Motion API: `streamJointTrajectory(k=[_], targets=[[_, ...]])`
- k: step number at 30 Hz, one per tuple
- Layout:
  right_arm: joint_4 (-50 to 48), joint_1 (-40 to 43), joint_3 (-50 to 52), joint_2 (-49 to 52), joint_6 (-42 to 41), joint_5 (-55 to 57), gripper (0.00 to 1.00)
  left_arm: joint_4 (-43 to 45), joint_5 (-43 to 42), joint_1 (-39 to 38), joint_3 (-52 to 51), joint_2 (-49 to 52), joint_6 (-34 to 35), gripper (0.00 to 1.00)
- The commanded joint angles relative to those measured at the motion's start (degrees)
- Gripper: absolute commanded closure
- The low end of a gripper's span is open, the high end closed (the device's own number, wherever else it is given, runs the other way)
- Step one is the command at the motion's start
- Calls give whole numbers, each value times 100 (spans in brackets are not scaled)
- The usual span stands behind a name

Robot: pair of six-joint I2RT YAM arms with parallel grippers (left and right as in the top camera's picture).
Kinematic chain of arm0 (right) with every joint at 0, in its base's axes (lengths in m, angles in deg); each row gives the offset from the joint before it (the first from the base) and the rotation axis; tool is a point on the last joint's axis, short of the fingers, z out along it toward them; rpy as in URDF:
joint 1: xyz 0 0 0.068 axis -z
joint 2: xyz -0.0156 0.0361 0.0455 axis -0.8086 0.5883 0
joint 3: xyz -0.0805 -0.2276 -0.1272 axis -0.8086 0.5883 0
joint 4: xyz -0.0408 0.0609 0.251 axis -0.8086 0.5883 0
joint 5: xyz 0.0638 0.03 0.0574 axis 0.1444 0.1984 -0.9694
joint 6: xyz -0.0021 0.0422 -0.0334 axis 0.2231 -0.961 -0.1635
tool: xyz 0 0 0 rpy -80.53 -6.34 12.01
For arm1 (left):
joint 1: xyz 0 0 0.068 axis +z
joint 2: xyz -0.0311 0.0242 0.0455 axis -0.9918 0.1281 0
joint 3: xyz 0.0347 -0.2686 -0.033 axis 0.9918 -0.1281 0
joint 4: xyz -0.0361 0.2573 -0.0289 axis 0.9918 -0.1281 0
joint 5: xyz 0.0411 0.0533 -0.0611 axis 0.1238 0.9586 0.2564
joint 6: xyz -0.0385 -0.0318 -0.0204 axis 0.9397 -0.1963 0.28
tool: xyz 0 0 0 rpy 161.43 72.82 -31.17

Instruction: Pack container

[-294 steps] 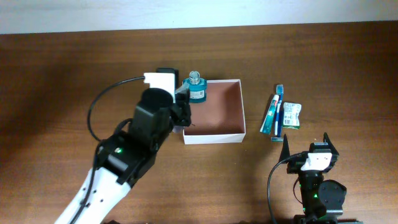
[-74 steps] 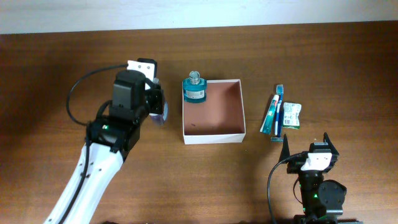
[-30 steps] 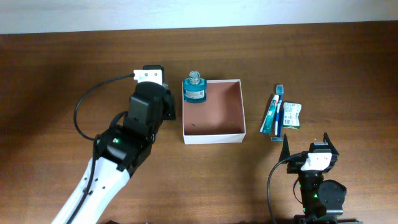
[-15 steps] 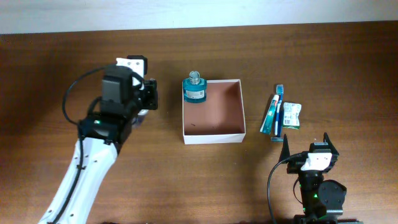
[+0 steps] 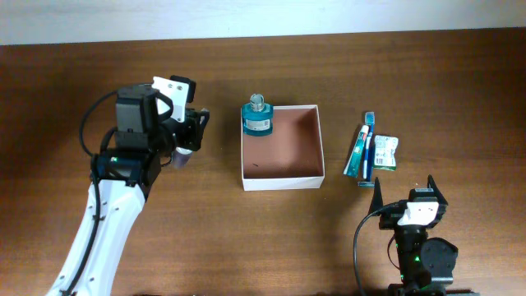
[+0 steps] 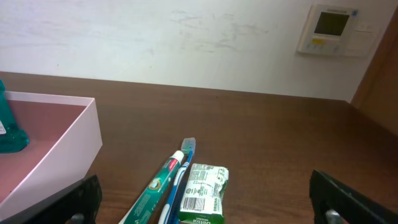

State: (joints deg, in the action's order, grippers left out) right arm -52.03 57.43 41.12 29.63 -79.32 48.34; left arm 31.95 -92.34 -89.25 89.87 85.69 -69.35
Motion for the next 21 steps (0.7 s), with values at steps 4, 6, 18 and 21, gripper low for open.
streamJointTrajectory(k=[4, 6, 18, 21], targets=[[33, 33, 26, -44, 24, -11, 2, 160, -170, 39, 46, 426, -264, 72], [33, 33, 26, -44, 24, -9, 2, 223, -249, 39, 46, 509, -264, 73], [33, 33, 26, -44, 24, -11, 2, 334, -599, 278, 46, 518, -260, 76], [33, 33, 26, -44, 24, -11, 2, 424, -966, 450, 46, 518, -260, 76]])
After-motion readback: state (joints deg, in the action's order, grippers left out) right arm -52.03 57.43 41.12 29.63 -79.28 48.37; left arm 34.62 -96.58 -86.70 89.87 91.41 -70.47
